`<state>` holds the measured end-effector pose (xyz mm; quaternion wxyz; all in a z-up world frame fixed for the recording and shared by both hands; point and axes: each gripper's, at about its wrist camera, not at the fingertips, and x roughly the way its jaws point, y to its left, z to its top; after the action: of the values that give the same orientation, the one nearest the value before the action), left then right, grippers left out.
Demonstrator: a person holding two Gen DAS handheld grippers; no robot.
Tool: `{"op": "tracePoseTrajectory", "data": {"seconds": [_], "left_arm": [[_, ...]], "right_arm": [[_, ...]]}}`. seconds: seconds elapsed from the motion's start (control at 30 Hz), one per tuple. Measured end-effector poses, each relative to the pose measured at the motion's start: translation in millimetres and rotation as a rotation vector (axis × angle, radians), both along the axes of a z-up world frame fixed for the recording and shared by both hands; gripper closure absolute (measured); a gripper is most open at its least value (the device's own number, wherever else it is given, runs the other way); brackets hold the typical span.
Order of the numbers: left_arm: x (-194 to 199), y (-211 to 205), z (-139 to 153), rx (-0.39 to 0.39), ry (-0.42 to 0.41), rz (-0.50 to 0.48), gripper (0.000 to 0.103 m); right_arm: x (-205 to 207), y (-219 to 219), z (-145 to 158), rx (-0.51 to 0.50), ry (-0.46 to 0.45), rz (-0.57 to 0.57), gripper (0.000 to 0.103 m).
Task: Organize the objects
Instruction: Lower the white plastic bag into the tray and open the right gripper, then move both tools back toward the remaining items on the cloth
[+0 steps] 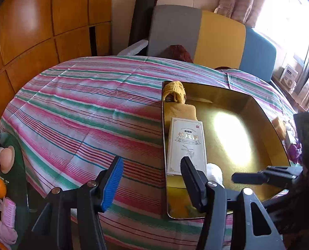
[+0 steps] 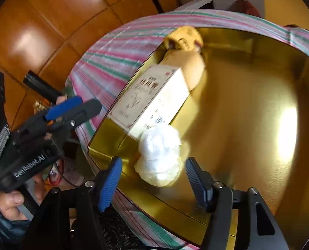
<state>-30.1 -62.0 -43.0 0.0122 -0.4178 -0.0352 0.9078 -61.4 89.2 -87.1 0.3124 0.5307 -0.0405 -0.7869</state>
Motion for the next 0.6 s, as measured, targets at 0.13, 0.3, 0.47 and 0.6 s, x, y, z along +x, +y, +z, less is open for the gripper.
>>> {"op": "tracePoseTrajectory", "data": {"seconds": [0.13, 0.3, 0.47, 0.6], "left_arm": [[2, 8, 3, 0.006, 0.008, -0.027, 0.045], [2, 23, 8, 0.015, 0.016, -0.076, 0.045], [-1, 46, 10, 0.025, 0.000, -0.146, 0.045], [0, 68, 15, 0.029, 0.007, -0.214, 0.045]], "right_arm": [[1, 21, 10, -0.019, 0.020, -0.049, 0.036], [1, 48, 30, 0.002, 0.082, -0.144, 0.031], [6, 95, 50, 0.014, 0.137, -0.259, 0.025], [7, 138, 60, 0.045, 0.149, -0.353, 0.025]]}}
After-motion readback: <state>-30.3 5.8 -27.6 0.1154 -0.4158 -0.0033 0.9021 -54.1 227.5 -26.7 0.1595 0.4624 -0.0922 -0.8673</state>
